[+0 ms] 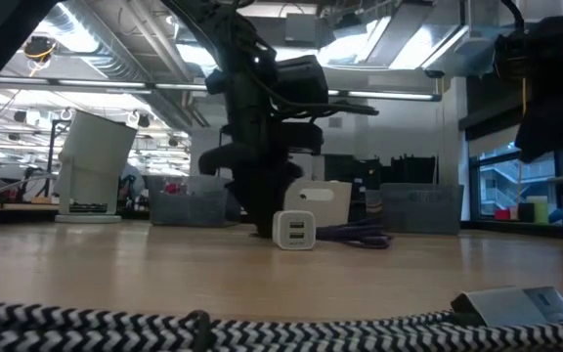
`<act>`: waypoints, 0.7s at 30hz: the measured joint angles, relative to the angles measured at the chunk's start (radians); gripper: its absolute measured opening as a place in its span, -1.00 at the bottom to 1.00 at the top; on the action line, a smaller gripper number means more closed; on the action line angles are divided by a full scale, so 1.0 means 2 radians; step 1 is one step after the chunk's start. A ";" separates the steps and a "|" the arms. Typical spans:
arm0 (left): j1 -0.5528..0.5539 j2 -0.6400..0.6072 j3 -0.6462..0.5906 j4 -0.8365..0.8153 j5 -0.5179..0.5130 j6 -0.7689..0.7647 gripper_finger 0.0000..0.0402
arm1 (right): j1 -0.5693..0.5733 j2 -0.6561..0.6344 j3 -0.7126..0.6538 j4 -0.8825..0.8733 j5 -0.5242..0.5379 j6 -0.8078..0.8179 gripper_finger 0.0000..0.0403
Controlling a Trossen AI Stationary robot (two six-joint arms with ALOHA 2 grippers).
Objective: Pick and place items into bin
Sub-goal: Put the dark blue charger cable into the left black bin
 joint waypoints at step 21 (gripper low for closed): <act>0.006 -0.159 -0.004 0.004 -0.072 -0.200 -0.94 | 0.000 0.000 0.000 0.014 0.001 -0.004 0.01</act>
